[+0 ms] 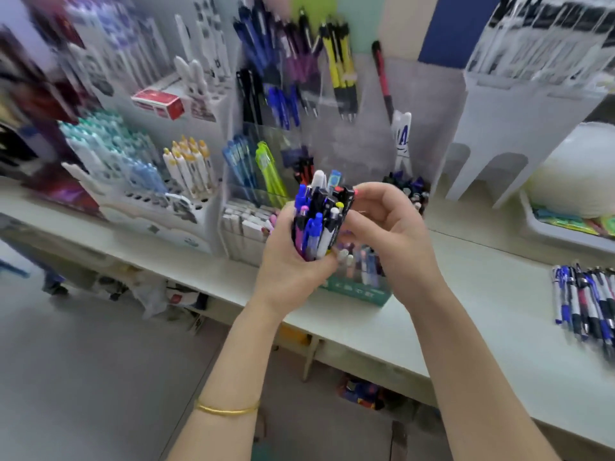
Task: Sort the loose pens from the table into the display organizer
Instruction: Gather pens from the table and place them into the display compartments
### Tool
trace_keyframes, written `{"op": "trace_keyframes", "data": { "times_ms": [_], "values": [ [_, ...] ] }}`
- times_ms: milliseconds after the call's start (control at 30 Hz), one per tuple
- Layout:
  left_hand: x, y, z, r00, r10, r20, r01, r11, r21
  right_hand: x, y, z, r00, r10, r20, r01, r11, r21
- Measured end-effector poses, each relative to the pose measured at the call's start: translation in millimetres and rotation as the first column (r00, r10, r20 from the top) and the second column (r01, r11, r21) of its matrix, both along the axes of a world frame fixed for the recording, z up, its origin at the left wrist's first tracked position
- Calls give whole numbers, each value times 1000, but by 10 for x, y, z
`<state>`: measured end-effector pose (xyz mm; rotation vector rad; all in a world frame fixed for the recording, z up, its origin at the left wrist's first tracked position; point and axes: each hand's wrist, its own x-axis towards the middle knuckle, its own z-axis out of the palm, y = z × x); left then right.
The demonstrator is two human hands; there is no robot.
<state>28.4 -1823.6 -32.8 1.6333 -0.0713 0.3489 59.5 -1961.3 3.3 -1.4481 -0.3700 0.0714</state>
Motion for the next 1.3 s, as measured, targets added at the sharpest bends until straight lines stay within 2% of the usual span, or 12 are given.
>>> {"op": "trace_keyframes", "data": {
  "times_ms": [100, 300, 500, 667, 800, 967, 1033, 1133, 1300],
  "values": [
    [198, 479, 15, 997, 49, 67, -54, 996, 74, 151, 502, 8, 1000, -21, -16, 22, 998, 60],
    [419, 992, 25, 994, 41, 103, -54, 990, 128, 315, 992, 56, 998, -61, -18, 61, 997, 55],
    [580, 1042, -12, 975, 101, 196, -133, 979, 153, 450, 1042, 140, 1000, -18, 17, 18, 1000, 22],
    [713, 1018, -6, 952, 133, 277, -195, 959, 208, 551, 998, 234, 1000, 22, 6, -23, 997, 71],
    [792, 952, 11, 892, 191, 410, -328, 897, 296, 622, 931, 301, 998, 58, 16, -60, 993, 105],
    [839, 870, 41, 851, 256, 458, -437, 829, 349, 692, 798, 316, 993, 92, 71, -100, 988, 121],
    [841, 876, 14, 854, 263, 449, -438, 829, 348, 713, 778, 310, 988, 100, 119, -107, 993, 58],
    [841, 926, -28, 879, 271, 392, -410, 849, 333, 753, 806, 365, 968, 91, 234, -56, 987, -152],
    [888, 1044, -8, 937, 237, 258, -327, 857, 399, 903, 904, 571, 954, 137, 265, 13, 869, -495]
  ]
}}
